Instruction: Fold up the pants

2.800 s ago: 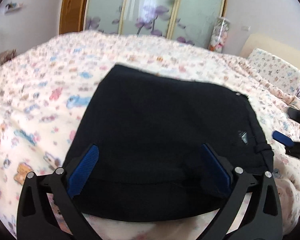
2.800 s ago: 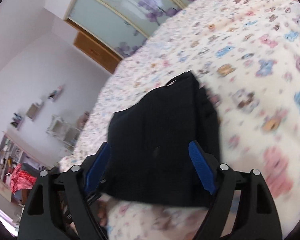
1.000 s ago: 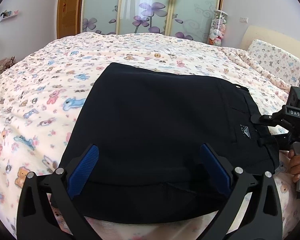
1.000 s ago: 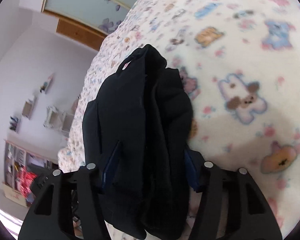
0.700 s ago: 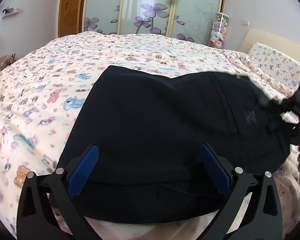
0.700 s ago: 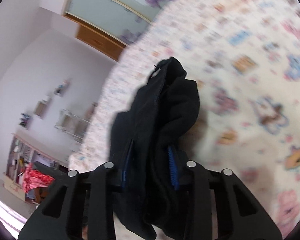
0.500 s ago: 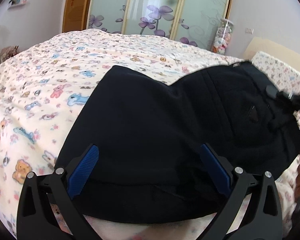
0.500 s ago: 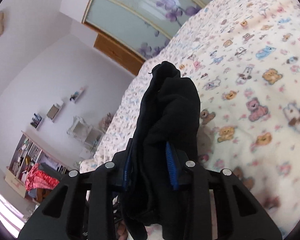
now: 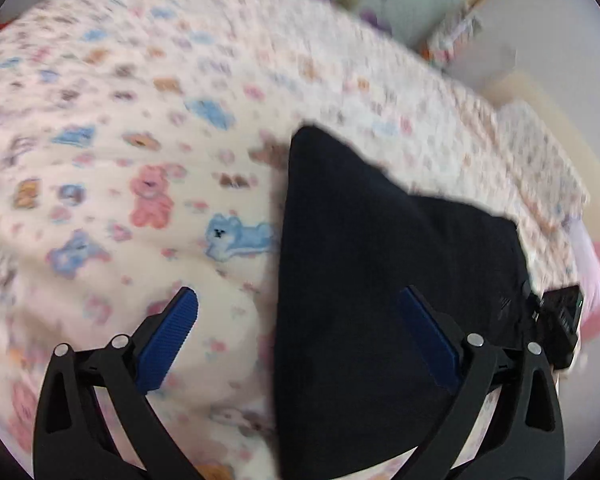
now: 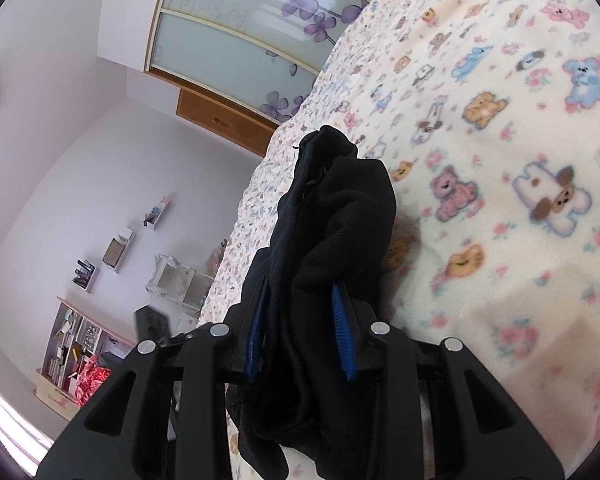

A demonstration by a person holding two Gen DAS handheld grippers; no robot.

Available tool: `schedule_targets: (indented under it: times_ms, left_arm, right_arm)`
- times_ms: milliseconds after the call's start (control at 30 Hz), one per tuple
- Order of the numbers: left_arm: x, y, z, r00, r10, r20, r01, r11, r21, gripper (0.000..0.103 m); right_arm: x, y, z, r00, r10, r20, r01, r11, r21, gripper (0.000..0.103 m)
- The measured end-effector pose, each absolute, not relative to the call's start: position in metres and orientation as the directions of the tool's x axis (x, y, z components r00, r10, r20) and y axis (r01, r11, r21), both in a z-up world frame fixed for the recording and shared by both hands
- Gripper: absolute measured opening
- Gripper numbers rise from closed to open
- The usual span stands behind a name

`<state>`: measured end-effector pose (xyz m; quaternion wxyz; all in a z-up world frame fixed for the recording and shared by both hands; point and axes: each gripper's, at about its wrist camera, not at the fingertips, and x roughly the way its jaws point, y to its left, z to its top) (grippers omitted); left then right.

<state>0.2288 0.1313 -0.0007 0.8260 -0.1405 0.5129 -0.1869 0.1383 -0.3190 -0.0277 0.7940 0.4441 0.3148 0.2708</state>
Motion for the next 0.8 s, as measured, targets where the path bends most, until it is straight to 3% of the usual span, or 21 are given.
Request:
schedule_targets:
  times_ms: [100, 167, 300, 400, 467, 500, 567, 700, 800]
  left_arm:
    - [0.244, 0.123, -0.013, 0.328, -0.530, -0.782, 0.195, 0.848, -0.493, 0.089]
    - [0.250, 0.119, -0.020, 0.283, -0.595, -0.752, 0.196, 0.804, -0.562, 0.088]
    - [0.254, 0.106, -0.037, 0.241, -0.614, -0.751, 0.163, 0.789, -0.593, 0.088]
    - [0.254, 0.110, -0.039, 0.265, -0.657, -0.706, 0.109, 0.748, -0.655, 0.071]
    - [0.252, 0.112, -0.037, 0.280, -0.645, -0.711, 0.087, 0.755, -0.650, 0.061]
    - [0.248, 0.110, -0.034, 0.292, -0.628, -0.721, 0.088, 0.768, -0.634, 0.055]
    - [0.243, 0.108, -0.028, 0.310, -0.611, -0.728, 0.089, 0.781, -0.618, 0.047]
    - [0.239, 0.106, -0.022, 0.336, -0.582, -0.740, 0.082, 0.801, -0.593, 0.031]
    - [0.236, 0.111, -0.019, 0.353, -0.572, -0.740, 0.081, 0.807, -0.585, 0.019]
  right_arm:
    - [0.138, -0.324, -0.033, 0.648, 0.718, -0.254, -0.142, 0.442, 0.886, 0.032]
    - [0.137, -0.327, -0.036, 0.646, 0.721, -0.251, -0.138, 0.433, 0.891, 0.032]
    - [0.136, -0.327, -0.035, 0.646, 0.719, -0.255, -0.137, 0.439, 0.888, 0.032]
    - [0.135, -0.328, -0.036, 0.652, 0.703, -0.286, -0.117, 0.466, 0.877, 0.034]
    - [0.135, -0.328, -0.037, 0.654, 0.682, -0.326, -0.089, 0.498, 0.863, 0.042]
    - [0.136, -0.328, -0.038, 0.651, 0.673, -0.350, -0.072, 0.514, 0.855, 0.051]
    - [0.137, -0.327, -0.039, 0.644, 0.663, -0.382, -0.054, 0.537, 0.842, 0.055]
    - [0.139, -0.321, -0.043, 0.625, 0.648, -0.435, -0.037, 0.581, 0.813, 0.054]
    - [0.138, -0.324, -0.045, 0.632, 0.657, -0.410, -0.044, 0.559, 0.828, 0.038]
